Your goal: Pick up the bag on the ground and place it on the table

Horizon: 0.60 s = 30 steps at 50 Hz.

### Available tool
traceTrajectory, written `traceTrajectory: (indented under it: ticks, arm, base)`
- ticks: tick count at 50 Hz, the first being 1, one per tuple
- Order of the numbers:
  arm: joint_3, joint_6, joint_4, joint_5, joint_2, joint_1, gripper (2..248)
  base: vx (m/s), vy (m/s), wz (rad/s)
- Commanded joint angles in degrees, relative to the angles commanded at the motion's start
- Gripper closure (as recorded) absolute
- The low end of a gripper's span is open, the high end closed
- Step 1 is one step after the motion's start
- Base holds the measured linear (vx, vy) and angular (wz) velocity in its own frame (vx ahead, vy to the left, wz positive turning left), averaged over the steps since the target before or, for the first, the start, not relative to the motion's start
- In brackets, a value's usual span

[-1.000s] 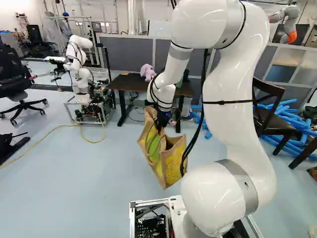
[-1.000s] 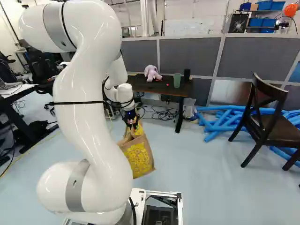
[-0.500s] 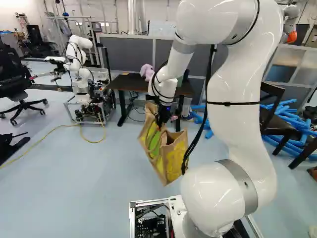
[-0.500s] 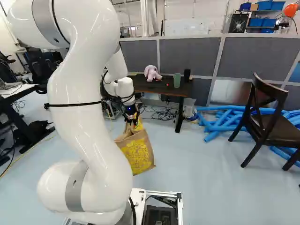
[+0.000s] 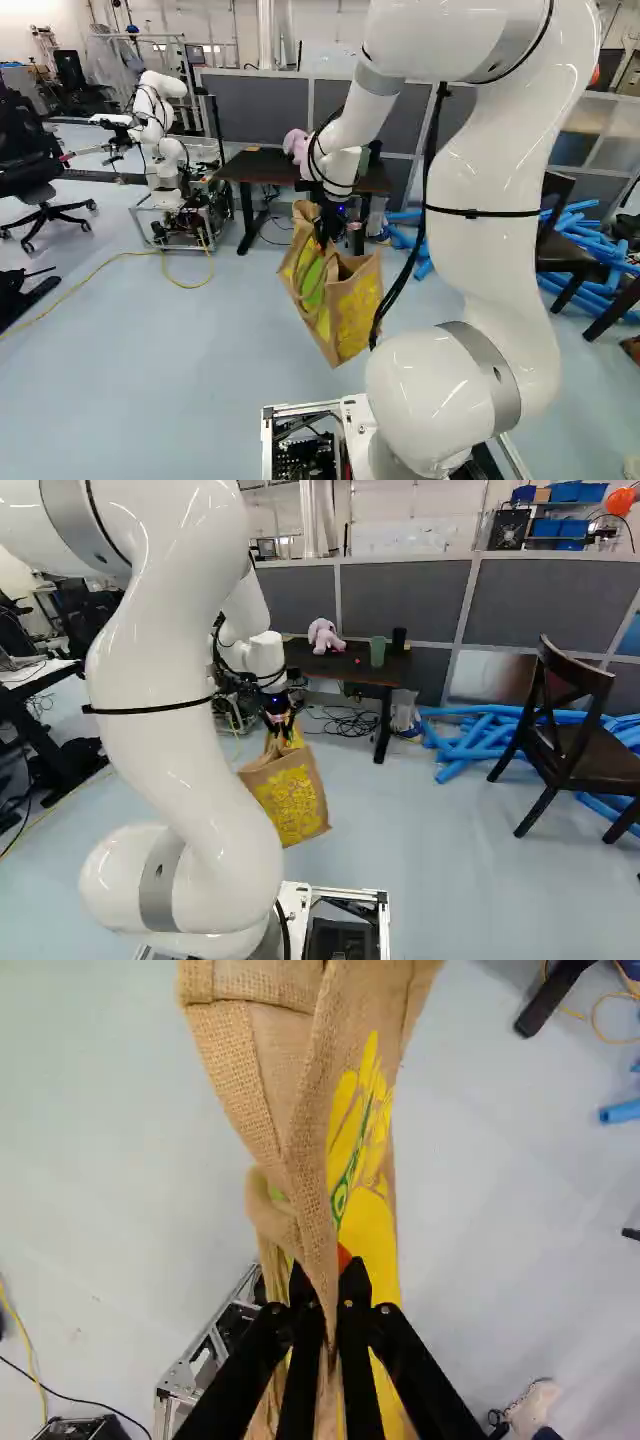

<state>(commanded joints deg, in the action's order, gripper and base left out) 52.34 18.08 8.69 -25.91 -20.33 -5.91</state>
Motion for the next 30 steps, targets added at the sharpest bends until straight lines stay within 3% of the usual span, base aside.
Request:
traceTrajectory:
  ticks: [30]
  arm:
    - [1.6,0.0,0.0,-5.7,4.0,0.3,226]
  base:
    - [0.0,0.0,0.0]
